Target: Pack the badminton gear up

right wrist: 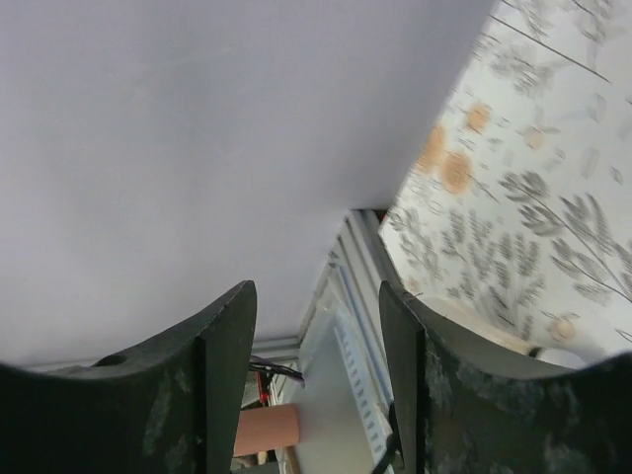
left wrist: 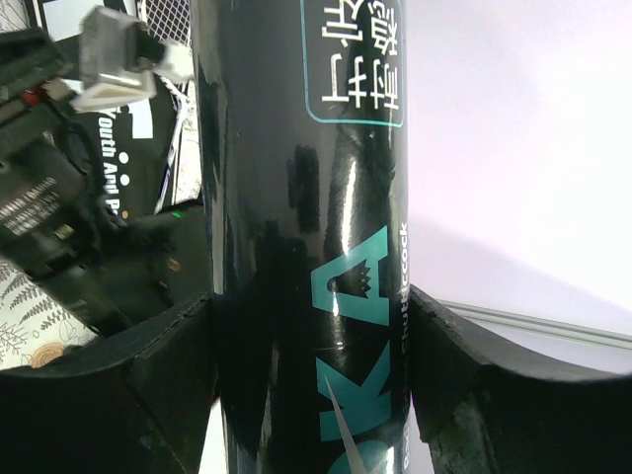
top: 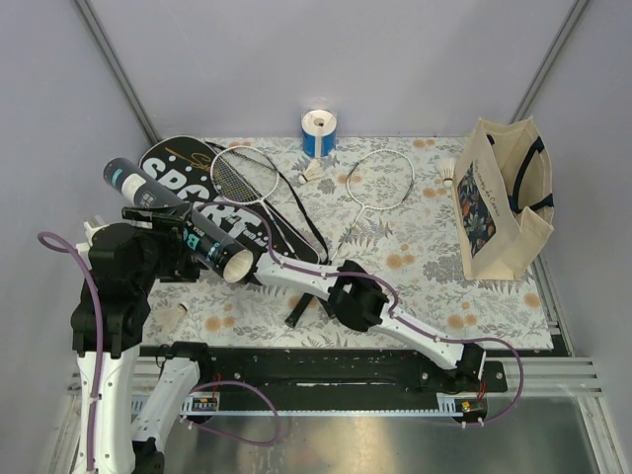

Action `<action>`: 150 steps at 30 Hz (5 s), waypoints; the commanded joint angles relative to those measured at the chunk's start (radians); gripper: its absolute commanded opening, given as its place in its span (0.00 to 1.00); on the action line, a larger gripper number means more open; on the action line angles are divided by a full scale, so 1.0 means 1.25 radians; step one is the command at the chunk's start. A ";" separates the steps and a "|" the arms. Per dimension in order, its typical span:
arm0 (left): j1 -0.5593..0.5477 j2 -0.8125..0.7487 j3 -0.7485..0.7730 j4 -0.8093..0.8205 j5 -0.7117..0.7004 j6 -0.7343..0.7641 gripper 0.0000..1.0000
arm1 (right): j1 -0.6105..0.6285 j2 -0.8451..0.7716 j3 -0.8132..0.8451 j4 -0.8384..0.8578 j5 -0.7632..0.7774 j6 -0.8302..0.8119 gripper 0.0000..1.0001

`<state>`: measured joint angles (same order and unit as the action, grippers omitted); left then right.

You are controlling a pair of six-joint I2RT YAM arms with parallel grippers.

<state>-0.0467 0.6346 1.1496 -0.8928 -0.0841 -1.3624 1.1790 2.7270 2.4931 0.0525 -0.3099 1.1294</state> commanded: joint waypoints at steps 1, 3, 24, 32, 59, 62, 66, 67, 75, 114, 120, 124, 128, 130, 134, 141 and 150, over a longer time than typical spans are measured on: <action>0.002 -0.014 0.024 0.049 -0.006 -0.013 0.18 | -0.002 0.047 0.006 -0.020 -0.054 0.138 0.63; 0.002 -0.014 0.030 0.049 0.000 -0.018 0.18 | -0.002 0.047 -0.029 -0.027 -0.080 0.152 0.63; 0.002 -0.030 0.031 0.037 -0.026 -0.032 0.19 | 0.012 -0.182 -0.297 -0.415 -0.071 -0.274 0.53; 0.002 -0.034 0.015 0.037 -0.030 -0.037 0.19 | 0.001 -0.359 -0.609 -0.313 0.049 -0.302 0.35; 0.002 -0.036 0.123 0.016 -0.038 0.030 0.20 | 0.106 -0.666 -0.879 -0.121 0.330 -0.453 0.48; 0.002 -0.047 0.122 0.009 -0.033 0.026 0.20 | 0.135 -0.649 -0.863 -0.120 0.377 -0.445 0.51; 0.002 -0.057 0.116 0.000 -0.025 0.025 0.20 | 0.181 -0.623 -0.834 -0.130 0.464 -0.446 0.56; 0.002 -0.060 0.115 0.000 -0.022 0.024 0.20 | 0.192 -0.613 -0.819 -0.138 0.476 -0.447 0.56; 0.002 -0.063 0.122 -0.005 -0.012 0.024 0.21 | 0.237 -0.554 -0.756 -0.166 0.547 -0.446 0.60; 0.002 -0.043 0.017 0.026 -0.014 0.061 0.21 | 0.224 -0.791 -0.967 -0.106 0.793 -0.603 0.00; 0.002 -0.023 -0.007 0.025 0.023 0.109 0.21 | 0.158 -1.084 -1.209 -0.006 0.722 -0.662 0.00; 0.002 -0.020 -0.030 0.028 0.059 0.108 0.21 | 0.150 -1.307 -1.354 0.047 0.630 -0.716 0.00; 0.002 -0.022 -0.076 0.031 0.085 0.079 0.21 | 0.151 -1.481 -1.505 0.227 0.466 -0.726 0.00; 0.002 -0.028 -0.112 0.043 0.099 0.052 0.20 | 0.150 -1.511 -1.532 0.282 0.411 -0.711 0.00; 0.002 -0.044 -0.186 0.058 0.100 -0.012 0.20 | 0.150 -1.471 -1.468 0.245 0.367 -0.686 0.00; 0.001 -0.059 -0.225 0.061 0.080 -0.029 0.19 | 0.155 -1.328 -1.348 0.237 0.388 -0.632 0.00; 0.002 -0.068 -0.239 0.059 0.046 -0.019 0.19 | 0.155 -1.202 -1.213 0.177 0.436 -0.613 0.00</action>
<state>-0.0467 0.5617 0.8566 -0.9100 0.0082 -1.3861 1.3670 1.1851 0.8753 0.2871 0.1890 0.3393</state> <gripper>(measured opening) 0.700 0.025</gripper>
